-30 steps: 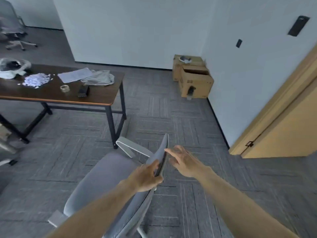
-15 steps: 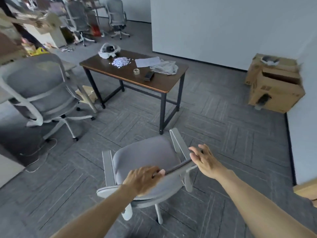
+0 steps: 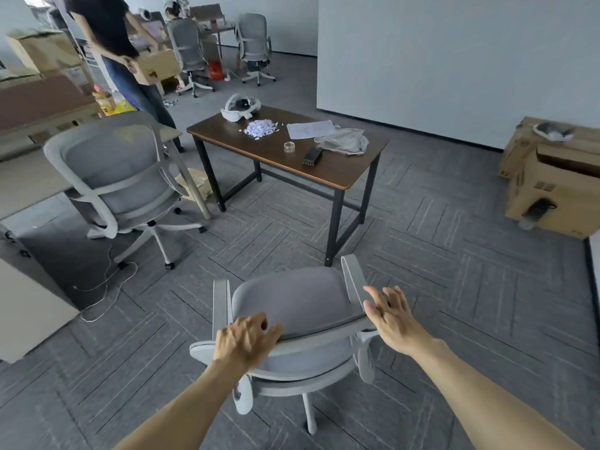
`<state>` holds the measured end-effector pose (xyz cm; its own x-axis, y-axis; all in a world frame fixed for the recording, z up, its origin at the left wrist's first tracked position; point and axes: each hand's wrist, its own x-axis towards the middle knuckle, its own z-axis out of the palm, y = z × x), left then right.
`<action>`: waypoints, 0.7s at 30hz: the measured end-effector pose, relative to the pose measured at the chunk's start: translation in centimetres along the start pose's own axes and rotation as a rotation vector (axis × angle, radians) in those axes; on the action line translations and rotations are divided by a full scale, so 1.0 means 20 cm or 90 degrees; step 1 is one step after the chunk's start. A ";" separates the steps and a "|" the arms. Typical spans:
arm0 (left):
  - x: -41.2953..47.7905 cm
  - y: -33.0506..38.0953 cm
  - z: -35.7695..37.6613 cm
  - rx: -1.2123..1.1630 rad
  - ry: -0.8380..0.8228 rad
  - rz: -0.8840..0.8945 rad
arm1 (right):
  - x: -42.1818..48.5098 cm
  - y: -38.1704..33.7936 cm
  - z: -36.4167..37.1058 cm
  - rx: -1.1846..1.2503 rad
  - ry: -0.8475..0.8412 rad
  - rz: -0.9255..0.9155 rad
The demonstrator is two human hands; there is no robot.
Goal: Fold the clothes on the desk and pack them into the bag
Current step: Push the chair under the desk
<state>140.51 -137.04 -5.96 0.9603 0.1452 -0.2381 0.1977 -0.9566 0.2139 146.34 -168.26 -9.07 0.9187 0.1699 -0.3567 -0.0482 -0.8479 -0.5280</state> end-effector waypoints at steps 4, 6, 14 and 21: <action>0.17 -0.15 -0.07 0.018 0.028 -0.004 | 0.16 -0.15 0.06 -0.015 0.004 0.009; 0.26 -0.23 -0.10 0.045 0.053 -0.007 | 0.25 -0.24 0.08 -0.023 0.008 0.015; 0.62 -0.62 -0.26 0.063 0.066 -0.017 | 0.57 -0.71 0.14 -0.155 0.043 0.015; 0.93 -0.95 -0.41 0.084 0.072 -0.004 | 0.82 -1.13 0.26 -0.264 0.090 -0.010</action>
<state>156.19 -114.12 -6.74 0.9766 0.1717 -0.1297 0.1834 -0.9794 0.0847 160.43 -143.61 -6.94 0.9641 0.1378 -0.2270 0.1007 -0.9807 -0.1676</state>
